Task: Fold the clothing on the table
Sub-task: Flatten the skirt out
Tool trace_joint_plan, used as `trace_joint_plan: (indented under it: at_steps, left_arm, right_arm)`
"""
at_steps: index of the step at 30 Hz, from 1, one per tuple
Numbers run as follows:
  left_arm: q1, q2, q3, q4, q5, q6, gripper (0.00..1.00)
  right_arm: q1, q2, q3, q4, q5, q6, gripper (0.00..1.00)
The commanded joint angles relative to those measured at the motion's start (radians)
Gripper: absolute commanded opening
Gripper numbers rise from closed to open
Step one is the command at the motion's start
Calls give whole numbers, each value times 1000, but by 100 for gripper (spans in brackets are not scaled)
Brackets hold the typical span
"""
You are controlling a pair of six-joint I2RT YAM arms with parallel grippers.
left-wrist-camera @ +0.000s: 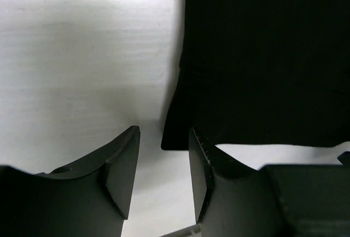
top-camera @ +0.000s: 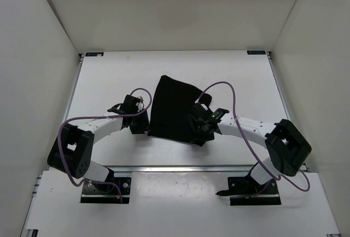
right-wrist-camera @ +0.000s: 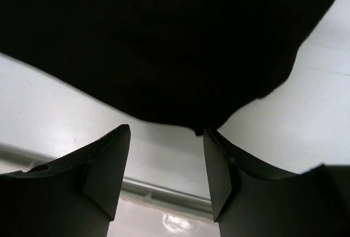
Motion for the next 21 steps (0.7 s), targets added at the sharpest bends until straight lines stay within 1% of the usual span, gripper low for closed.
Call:
trace_joint_plan:
  at_steps: [1,3,5,7,8,9,10,11,12,17,21]
  left_arm:
    - [-8,-11,50,64,-14,-7,52]
    - [-1,-12,41,64,-20,-7,52]
    - [4,-17,29,68,-9,-4,52]
    - [16,-25,24,70,-1,-4,52]
    - [18,-22,24,74,-7,-3,53]
    - [21,-25,20,77,-3,-2,53]
    - [19,-19,21,82,-4,0,53]
    - [24,-16,20,78,-9,0,54]
    - [25,-11,23,78,-9,-2,54]
    - [1,-16,18,76,-12,-11,55]
    - [2,-19,20,85,-10,-25,55]
  right_arm:
    - [14,67,83,-34,121,58,53]
    - [-3,87,77,-18,129,59,47]
    - [-9,86,70,1,129,67,44]
    - [-19,89,47,13,127,58,34]
    - [-26,84,48,21,111,62,33]
    - [-31,86,42,21,103,52,33]
    - [-28,93,36,27,107,56,30]
    - [-38,86,31,23,101,47,9]
    - [-42,83,33,21,107,47,1]
    - [-45,14,10,24,115,62,0]
    - [-77,-113,-65,68,69,82,0]
